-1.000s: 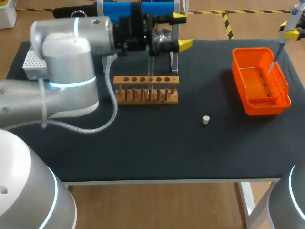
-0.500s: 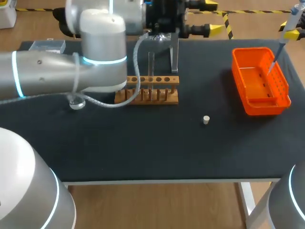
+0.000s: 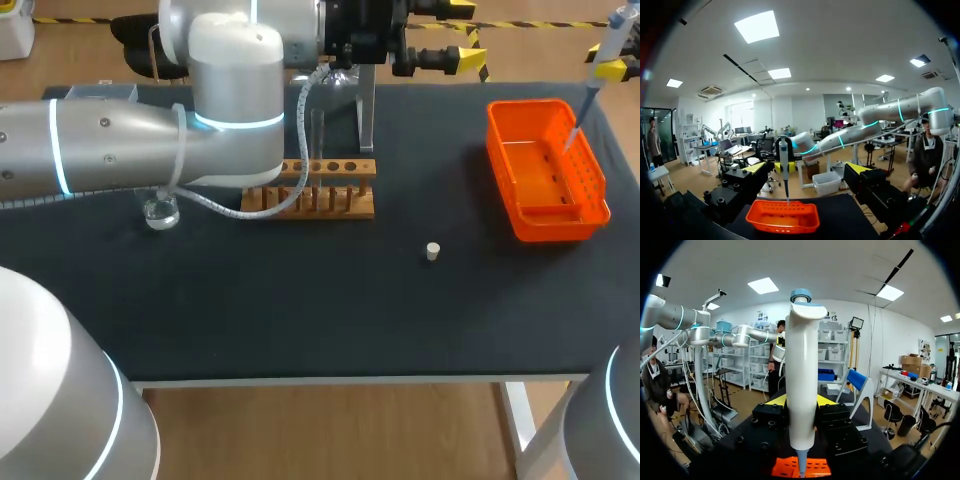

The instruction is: Invert the test tube, pick up the pipette, mount the tip to pipette, aspirate from beaker and dispense into the tube, eject the tip, return the pipette, and cap with the stopper.

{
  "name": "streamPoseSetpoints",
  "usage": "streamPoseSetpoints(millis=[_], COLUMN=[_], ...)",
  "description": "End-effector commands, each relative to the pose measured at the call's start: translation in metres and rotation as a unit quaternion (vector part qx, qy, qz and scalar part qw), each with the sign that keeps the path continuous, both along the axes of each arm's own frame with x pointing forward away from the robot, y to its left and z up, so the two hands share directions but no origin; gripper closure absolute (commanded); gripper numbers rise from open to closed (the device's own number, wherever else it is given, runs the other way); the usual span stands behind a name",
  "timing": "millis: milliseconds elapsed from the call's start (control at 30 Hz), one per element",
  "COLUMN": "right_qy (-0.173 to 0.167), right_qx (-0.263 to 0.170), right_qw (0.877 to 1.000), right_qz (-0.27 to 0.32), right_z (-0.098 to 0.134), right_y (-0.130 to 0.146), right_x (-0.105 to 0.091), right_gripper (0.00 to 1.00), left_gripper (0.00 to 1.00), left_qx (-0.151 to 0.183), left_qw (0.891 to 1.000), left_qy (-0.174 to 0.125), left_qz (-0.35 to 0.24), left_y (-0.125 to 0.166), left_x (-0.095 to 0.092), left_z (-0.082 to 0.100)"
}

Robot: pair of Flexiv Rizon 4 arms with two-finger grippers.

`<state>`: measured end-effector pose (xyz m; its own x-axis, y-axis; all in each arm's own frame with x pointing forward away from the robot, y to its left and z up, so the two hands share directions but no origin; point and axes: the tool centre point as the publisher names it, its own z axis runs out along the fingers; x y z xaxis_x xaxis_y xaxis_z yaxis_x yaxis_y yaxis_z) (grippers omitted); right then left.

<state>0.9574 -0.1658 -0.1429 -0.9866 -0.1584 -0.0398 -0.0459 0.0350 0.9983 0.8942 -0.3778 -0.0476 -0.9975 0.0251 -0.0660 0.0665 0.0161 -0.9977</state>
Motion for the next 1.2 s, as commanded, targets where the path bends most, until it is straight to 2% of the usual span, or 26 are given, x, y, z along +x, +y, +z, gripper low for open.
streamPoseSetpoints(millis=[33, 200, 833, 1200], right_qy=[0.001, 0.017, 0.018, 0.018], right_qx=[-0.002, 0.017, 0.012, 0.012], right_qw=[1.0, 0.999, 0.999, 0.999], right_qz=[-0.028, -0.044, -0.049, -0.049], right_z=[0.004, 0.004, 0.003, 0.003], right_y=[0.006, 0.005, 0.011, 0.011], right_x=[-0.01, -0.008, -0.004, -0.004], right_gripper=[1.0, 1.0, 1.0, 1.0], left_gripper=[0.0, 0.0, 0.0, 0.0], left_qx=[0.0, 0.0, 0.0, 0.006], left_qw=[1.0, 1.0, 1.0, 1.0], left_qy=[0.0, 0.0, 0.0, -0.005], left_qz=[0.0, 0.0, 0.0, -0.019], left_y=[0.0, 0.0, 0.0, -0.06], left_x=[0.0, 0.0, 0.0, 0.024], left_z=[0.0, 0.0, 0.0, 0.013])
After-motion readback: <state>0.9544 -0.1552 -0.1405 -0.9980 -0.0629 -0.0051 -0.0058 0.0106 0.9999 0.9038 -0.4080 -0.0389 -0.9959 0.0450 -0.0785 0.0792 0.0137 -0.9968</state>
